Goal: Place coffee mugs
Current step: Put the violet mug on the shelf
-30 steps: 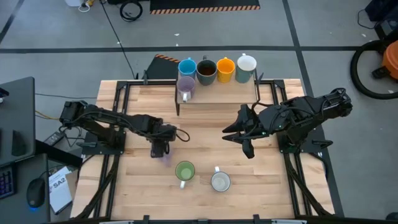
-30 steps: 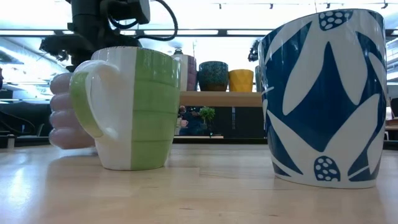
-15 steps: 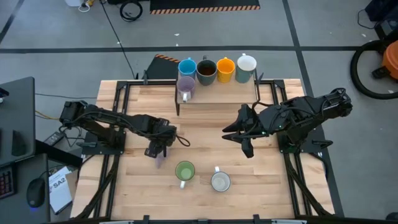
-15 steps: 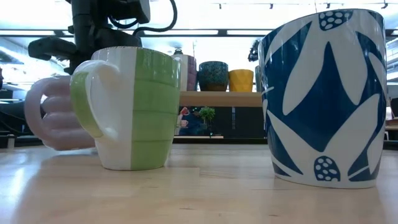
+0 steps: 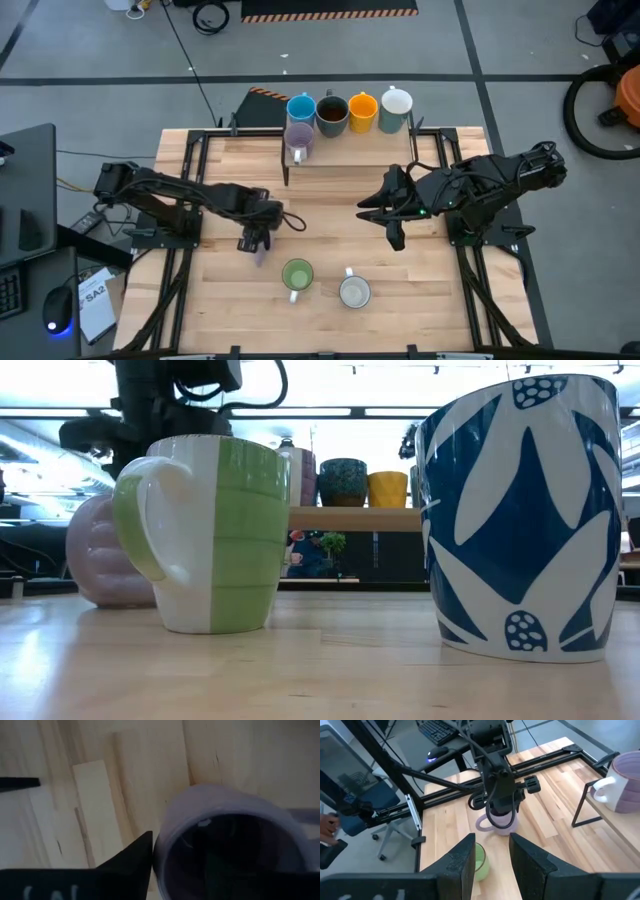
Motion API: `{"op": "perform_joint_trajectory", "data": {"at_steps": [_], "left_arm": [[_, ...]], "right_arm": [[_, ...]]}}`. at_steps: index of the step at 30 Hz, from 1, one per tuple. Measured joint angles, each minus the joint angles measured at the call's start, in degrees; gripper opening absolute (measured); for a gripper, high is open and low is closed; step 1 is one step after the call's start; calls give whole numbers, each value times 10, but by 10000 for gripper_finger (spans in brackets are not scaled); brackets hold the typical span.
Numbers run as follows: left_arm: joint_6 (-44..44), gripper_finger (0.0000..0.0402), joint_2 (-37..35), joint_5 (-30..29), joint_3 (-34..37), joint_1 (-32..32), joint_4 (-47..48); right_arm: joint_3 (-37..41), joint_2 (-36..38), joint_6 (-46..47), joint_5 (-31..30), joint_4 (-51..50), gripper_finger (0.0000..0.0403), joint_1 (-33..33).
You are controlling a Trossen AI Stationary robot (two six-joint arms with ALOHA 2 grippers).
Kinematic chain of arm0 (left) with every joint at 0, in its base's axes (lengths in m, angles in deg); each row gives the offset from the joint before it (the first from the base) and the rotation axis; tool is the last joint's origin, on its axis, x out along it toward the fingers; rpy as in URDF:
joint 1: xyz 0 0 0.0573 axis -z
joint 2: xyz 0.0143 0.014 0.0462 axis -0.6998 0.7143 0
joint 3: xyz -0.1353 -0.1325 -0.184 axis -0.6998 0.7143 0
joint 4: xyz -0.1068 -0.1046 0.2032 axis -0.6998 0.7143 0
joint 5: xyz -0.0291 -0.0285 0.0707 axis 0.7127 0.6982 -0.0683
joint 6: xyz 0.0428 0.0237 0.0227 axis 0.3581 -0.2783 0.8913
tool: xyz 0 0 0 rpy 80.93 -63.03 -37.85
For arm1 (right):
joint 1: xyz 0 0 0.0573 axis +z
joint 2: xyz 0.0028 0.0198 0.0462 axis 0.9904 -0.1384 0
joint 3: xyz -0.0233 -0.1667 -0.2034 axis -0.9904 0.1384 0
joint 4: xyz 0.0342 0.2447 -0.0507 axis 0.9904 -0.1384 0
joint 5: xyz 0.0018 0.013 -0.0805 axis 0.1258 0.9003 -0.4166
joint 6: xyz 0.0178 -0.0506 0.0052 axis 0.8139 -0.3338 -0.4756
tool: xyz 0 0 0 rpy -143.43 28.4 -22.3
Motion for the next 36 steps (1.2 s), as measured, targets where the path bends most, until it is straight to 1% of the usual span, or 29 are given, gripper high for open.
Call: {"op": "perform_joint_trajectory", "data": {"at_steps": [6,9,12,15,17,19,24,26,28,30,31,34,36], "left_arm": [[-66,151,-39,-35,0,0,1],[-105,151,-66,-41,0,0,2],[-168,151,-95,-41,-10,2,11],[-241,151,-115,-48,-31,9,11],[-298,151,-120,-58,-46,16,15],[-375,151,-121,-57,-61,21,13],[-589,151,-117,1,-73,35,-18],[-670,151,-118,15,-73,47,-26],[-727,151,-118,19,-73,62,-31],[-786,151,-118,0,-73,84,-30],[-819,151,-118,-21,-73,98,-30],[-913,151,-118,-111,-73,151,-28],[-975,150,-112,-155,-73,181,-24]], "right_arm": [[0,0,-5,1,-2,125,-1],[0,0,-9,1,-4,125,-1],[0,0,-20,9,-5,125,-1],[0,0,-44,31,-6,125,-3],[0,1,-63,49,-10,125,-6],[0,3,-77,64,-24,125,-12],[0,20,-90,96,-66,125,-29],[0,32,-99,109,-68,125,-35],[0,44,-108,117,-68,125,-39],[0,55,-108,119,-68,125,-42],[0,60,-106,119,-67,125,-43],[0,71,-107,128,-68,126,-43],[0,78,-108,138,-70,125,-43]]}}
